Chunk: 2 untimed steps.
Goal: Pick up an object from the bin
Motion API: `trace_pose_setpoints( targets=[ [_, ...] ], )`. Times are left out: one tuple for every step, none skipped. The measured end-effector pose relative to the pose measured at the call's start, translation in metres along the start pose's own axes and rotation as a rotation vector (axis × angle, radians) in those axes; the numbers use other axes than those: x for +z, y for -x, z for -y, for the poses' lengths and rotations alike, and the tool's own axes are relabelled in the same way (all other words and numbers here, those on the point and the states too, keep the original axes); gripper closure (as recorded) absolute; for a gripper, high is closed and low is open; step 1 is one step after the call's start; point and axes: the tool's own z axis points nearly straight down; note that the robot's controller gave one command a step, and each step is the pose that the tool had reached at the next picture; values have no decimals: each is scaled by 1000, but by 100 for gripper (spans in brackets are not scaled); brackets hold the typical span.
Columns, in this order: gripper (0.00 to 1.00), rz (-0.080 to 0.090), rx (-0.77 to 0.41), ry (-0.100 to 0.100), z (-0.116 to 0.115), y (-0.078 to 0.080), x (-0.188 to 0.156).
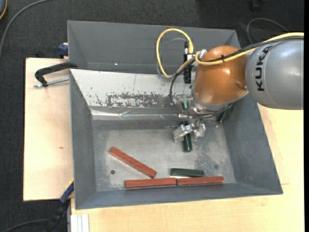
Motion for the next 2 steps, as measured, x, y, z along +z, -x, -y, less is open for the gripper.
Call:
trace_pose_setpoints(
  targets=[
    [100,-2,-125,-13,0,18,-147],
    [100,0,-223,-4,-4,39,-218]
  ],
)
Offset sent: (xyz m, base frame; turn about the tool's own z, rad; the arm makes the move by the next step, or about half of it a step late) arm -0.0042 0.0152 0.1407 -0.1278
